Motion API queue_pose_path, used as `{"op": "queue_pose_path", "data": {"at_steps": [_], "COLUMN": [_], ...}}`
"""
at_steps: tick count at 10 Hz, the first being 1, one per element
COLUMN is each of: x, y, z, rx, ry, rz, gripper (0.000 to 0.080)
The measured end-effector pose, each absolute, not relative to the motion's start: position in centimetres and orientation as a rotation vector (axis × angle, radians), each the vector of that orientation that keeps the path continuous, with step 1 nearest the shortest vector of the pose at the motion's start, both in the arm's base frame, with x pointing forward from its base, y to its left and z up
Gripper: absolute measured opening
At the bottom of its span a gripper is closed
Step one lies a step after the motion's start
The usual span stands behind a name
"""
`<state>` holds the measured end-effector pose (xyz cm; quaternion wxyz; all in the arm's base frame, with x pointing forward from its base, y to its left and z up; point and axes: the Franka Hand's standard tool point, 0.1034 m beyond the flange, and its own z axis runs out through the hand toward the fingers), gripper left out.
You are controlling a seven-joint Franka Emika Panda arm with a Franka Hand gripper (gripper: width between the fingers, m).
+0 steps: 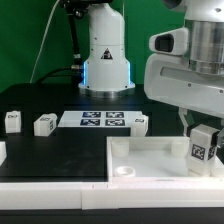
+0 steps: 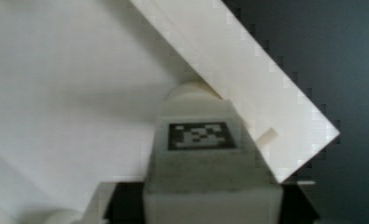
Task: Assemble one leg
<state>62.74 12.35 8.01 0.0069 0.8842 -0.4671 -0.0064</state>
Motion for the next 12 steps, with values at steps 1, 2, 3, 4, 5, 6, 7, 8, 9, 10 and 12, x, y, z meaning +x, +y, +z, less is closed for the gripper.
{"op": "queue_pose_path", "data": {"at_steps": [1,2,3,4,5,6,7,8,9,10,12], "x": [62.7,62.7,62.7,62.7,62.7,62.8,62.9,62.9,62.7,62.6,62.6], "y": [12.4,12.3,12.3,12.4,12.4,12.4,12.6,13.0,13.3,13.6,13.8], "z": [8.0,8.0,8.0,8.0,8.0,8.0,8.0,8.0,8.0,8.0,8.0], "rx": [2.669,2.590,2.579,2.526,2.557,2.604,2.630,2.662,2.765,2.856,2.989], "ry": [-1.629,-1.754,-1.772,-1.851,-1.807,-1.744,-1.724,-1.674,-1.488,-1.310,-0.973], "rz": [-0.020,-0.021,-0.024,-0.027,-0.027,-0.024,-0.006,-0.007,-0.016,-0.019,-0.017], "gripper": [0.0292,0.0292,0.0292,0.0294,0.0294,0.0473,0.0589,0.0589,0.0639,0.0646,0.0646]}}
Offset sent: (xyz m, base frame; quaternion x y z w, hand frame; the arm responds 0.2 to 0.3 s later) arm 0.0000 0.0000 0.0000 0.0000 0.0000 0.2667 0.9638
